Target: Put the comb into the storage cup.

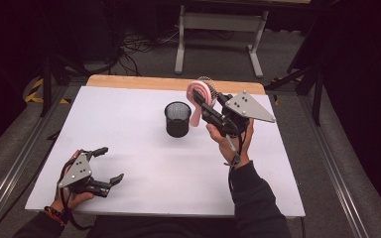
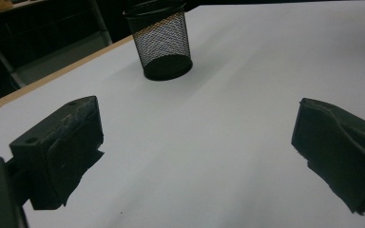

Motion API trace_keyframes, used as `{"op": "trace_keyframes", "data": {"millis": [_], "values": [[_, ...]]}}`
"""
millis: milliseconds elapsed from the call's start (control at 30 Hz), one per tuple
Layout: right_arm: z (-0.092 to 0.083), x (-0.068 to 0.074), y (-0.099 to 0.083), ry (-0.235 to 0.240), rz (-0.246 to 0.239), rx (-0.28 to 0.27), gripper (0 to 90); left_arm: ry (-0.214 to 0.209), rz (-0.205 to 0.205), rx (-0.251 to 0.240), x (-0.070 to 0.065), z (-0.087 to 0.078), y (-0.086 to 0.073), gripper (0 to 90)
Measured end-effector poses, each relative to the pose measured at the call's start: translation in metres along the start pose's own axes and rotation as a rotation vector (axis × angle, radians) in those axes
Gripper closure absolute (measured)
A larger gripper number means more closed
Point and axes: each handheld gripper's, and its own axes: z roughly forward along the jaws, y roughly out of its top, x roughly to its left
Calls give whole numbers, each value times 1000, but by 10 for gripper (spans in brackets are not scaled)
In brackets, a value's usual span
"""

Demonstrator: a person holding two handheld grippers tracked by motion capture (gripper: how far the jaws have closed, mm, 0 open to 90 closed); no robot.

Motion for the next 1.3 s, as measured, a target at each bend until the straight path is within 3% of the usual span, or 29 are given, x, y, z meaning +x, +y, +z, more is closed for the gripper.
{"op": "trace_keyframes", "data": {"millis": [100,567,1300], "values": [[4,1,1,6,-1,4,634,-2,-16,-4,1,-1,0,39],[31,3,10,-3,-16,13,634,-20,-5,13,0,2,-1,40],[68,8,-5,-39,-11,22,634,-39,-12,5,0,1,0,45]]}}
